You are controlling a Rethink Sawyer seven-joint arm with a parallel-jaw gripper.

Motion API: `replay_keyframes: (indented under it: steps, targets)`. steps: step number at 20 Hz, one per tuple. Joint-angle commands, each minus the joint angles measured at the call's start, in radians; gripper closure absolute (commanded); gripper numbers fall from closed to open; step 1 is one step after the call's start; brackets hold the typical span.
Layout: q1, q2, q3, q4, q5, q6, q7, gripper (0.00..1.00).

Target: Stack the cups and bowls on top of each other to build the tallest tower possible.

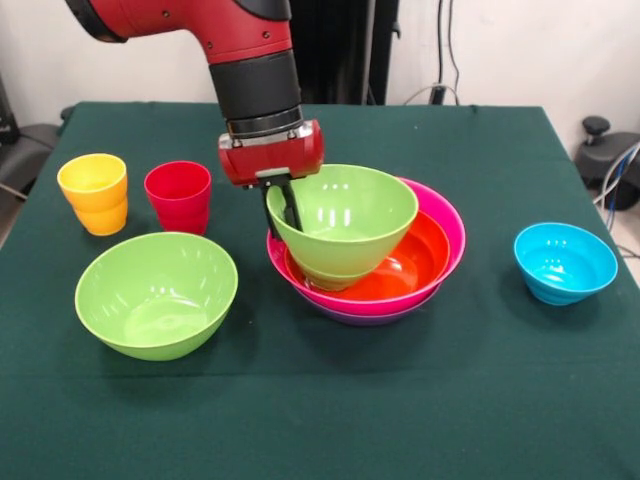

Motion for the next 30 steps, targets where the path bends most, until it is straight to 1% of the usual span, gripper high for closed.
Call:
replay_keyframes:
  steps: [1, 10, 20, 30]
  targets:
    - [0.016, 0.295, -0.129, -0.135, -0.155, 0.048, -0.058, 1.00]
    - [0.024, 0.314, -0.114, -0.103, -0.139, 0.024, -0.025, 1.00]
    - [0.038, 0.292, -0.119, -0.072, -0.121, 0.025, 0.001, 1.00]
    - [0.080, 0.237, -0.163, -0.056, -0.120, 0.000, 0.038, 1.00]
